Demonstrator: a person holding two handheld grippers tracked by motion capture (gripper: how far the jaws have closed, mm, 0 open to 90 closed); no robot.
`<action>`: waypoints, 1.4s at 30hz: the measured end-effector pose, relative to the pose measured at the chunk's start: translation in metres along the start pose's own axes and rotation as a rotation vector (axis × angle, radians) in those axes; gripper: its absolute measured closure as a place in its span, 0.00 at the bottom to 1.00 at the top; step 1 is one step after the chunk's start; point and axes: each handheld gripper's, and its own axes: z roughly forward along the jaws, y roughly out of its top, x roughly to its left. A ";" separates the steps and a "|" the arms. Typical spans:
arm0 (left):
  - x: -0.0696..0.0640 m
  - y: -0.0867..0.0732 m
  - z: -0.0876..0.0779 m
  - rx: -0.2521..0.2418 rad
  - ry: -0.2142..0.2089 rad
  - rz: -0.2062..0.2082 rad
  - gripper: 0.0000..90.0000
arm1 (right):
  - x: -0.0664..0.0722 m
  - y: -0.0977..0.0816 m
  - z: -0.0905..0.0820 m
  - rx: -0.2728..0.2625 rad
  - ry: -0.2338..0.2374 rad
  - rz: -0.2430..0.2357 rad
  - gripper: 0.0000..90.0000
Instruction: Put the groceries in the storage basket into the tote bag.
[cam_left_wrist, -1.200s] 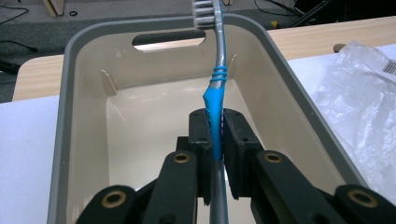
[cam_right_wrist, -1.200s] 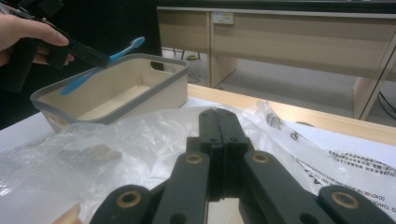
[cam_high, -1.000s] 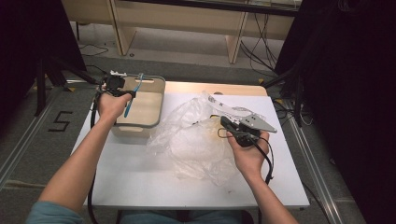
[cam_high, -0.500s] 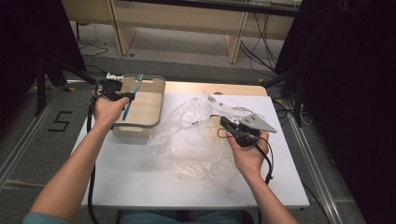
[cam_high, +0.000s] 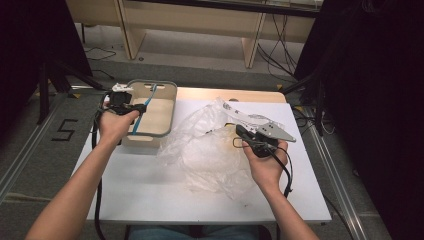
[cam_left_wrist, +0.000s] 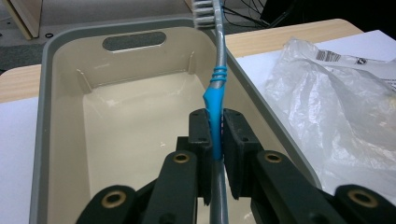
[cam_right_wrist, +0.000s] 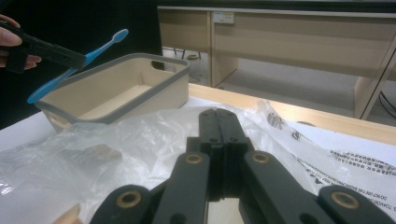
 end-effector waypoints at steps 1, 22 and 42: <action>-0.001 -0.001 -0.001 -0.003 0.000 0.001 0.91 | 0.000 0.000 0.000 0.000 0.000 0.000 1.00; -0.016 -0.023 -0.025 -0.033 -0.056 0.041 0.91 | 0.001 0.000 0.000 0.002 0.002 -0.004 1.00; -0.036 -0.042 -0.049 -0.056 -0.124 0.073 0.91 | 0.002 0.000 0.000 0.005 0.002 -0.003 1.00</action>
